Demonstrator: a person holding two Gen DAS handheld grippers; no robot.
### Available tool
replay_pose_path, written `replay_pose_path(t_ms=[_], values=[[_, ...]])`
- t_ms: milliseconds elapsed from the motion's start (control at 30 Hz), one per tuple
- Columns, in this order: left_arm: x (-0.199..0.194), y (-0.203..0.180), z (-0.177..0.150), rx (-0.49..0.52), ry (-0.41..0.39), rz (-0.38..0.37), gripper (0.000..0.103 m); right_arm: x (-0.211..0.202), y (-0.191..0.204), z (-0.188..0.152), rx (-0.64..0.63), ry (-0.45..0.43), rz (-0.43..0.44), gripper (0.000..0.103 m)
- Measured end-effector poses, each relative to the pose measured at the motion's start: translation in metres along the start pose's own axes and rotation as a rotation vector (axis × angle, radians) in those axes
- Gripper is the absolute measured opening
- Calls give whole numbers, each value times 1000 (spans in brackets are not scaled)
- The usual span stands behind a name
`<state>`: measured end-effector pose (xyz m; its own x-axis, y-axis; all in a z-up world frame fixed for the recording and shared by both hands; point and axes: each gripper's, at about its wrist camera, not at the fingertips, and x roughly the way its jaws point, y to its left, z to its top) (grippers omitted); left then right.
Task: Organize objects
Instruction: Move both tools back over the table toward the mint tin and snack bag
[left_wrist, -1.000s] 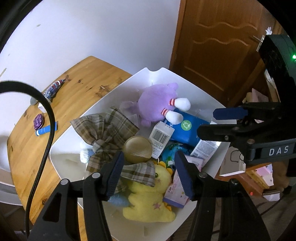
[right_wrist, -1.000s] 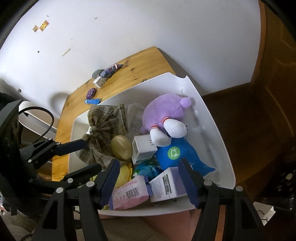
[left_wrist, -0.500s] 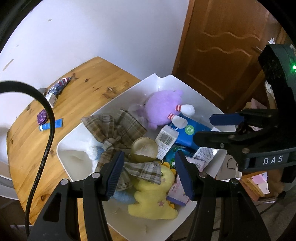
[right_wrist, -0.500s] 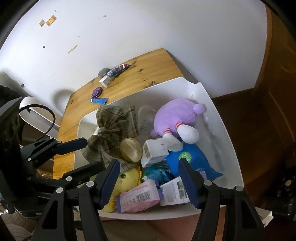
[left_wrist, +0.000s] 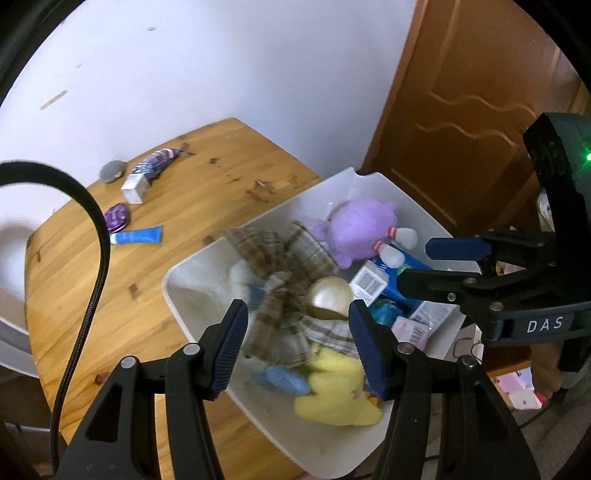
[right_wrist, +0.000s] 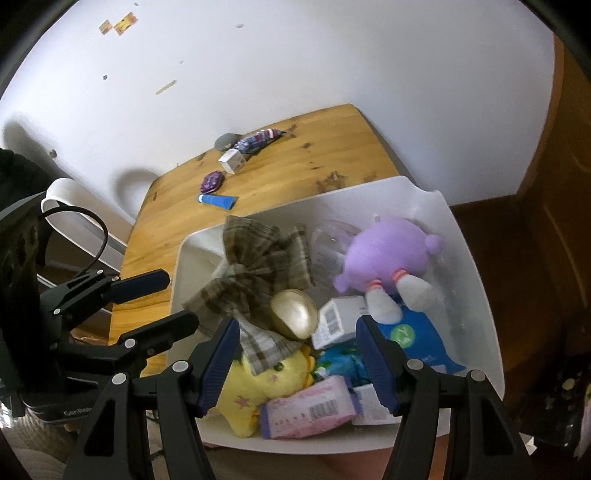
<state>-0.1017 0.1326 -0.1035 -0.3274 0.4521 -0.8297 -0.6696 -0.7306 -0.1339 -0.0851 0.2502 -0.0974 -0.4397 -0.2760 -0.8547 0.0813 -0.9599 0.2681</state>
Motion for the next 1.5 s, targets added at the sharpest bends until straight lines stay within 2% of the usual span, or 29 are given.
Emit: replay_pose_path(t_ms=[200, 400, 567, 633, 700, 833, 967, 1167, 1300, 1500], values=[[-16, 34, -11, -70, -31, 32, 61, 8, 26, 12, -50, 19, 2, 67], [-36, 87, -12, -145, -73, 119, 61, 14, 53, 32, -91, 22, 4, 67], [-58, 123, -4, -185, -120, 186, 62, 14, 79, 63, -133, 6, 7, 67], [-67, 134, 2, -189, -139, 217, 67, 12, 90, 76, -155, -12, 7, 67], [-77, 145, 10, -185, -159, 266, 68, 10, 102, 93, -173, -31, 2, 67], [-86, 164, 26, -179, -171, 310, 68, 10, 124, 132, -189, -58, 12, 67], [-86, 177, 46, -176, -169, 330, 68, 15, 137, 179, -164, -74, 41, 67], [-79, 190, 69, -155, -180, 367, 68, 44, 138, 246, -73, -39, 104, 67], [-62, 199, 78, -168, -177, 370, 68, 72, 133, 274, -30, -15, 90, 67], [-19, 219, 91, -200, -142, 358, 68, 134, 120, 300, 7, 54, 12, 67]])
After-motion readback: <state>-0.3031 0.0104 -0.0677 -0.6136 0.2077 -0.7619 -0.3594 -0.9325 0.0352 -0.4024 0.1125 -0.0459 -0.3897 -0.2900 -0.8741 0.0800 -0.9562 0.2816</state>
